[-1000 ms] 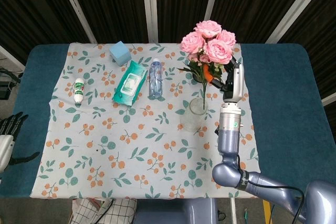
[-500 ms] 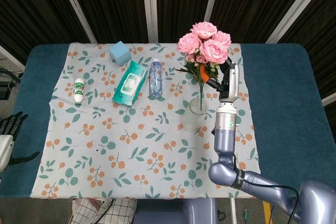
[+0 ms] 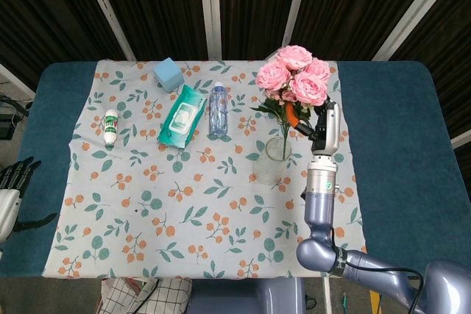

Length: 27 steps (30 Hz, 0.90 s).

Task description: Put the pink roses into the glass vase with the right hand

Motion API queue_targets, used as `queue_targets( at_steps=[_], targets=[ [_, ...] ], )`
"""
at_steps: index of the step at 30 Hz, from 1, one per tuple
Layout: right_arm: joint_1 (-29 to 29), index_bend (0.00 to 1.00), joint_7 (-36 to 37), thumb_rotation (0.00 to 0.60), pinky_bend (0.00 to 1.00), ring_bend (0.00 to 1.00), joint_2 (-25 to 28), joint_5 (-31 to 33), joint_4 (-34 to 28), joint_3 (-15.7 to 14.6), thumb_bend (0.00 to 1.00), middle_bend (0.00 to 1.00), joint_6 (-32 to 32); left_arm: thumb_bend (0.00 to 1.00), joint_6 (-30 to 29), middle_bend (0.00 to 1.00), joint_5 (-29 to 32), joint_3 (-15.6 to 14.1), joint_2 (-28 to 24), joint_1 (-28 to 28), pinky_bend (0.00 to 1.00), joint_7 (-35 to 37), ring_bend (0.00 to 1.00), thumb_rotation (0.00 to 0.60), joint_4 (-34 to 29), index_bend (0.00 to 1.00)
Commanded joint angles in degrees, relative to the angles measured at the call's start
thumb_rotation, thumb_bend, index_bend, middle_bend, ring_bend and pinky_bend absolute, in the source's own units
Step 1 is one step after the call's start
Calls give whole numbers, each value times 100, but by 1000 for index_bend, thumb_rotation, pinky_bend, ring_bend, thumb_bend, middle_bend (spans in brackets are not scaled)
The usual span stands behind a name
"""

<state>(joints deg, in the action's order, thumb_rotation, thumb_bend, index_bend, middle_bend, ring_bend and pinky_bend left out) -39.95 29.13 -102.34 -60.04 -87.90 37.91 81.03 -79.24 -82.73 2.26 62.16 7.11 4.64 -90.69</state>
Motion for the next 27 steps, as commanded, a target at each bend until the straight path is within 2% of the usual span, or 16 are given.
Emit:
queue_targets(
  at_steps=[1, 10, 14, 27],
  targets=[
    [13, 504, -64, 600, 422, 518, 96, 43, -75, 75, 357, 557, -58, 0, 2, 0, -5, -4, -1, 1, 0, 1, 0, 600, -6, 0],
    [339, 498, -268, 600, 422, 516, 409, -22, -547, -81, 357, 557, -37, 0, 3, 0, -19, -18, 2, 5, 0, -26, 0, 600, -42, 0],
    [584, 495, -333, 600, 422, 516, 555, -82, -747, -306, 357, 557, -20, 0, -4, 0, -31, -28, 9, 4, 0, -53, 0, 600, -56, 0],
    [896, 494, -557, 600, 422, 516, 757, -244, -1017, -678, 356, 557, -76, 0, -3, 0, -69, -45, -1, 12, 0, -14, 0, 600, -78, 0]
  ],
)
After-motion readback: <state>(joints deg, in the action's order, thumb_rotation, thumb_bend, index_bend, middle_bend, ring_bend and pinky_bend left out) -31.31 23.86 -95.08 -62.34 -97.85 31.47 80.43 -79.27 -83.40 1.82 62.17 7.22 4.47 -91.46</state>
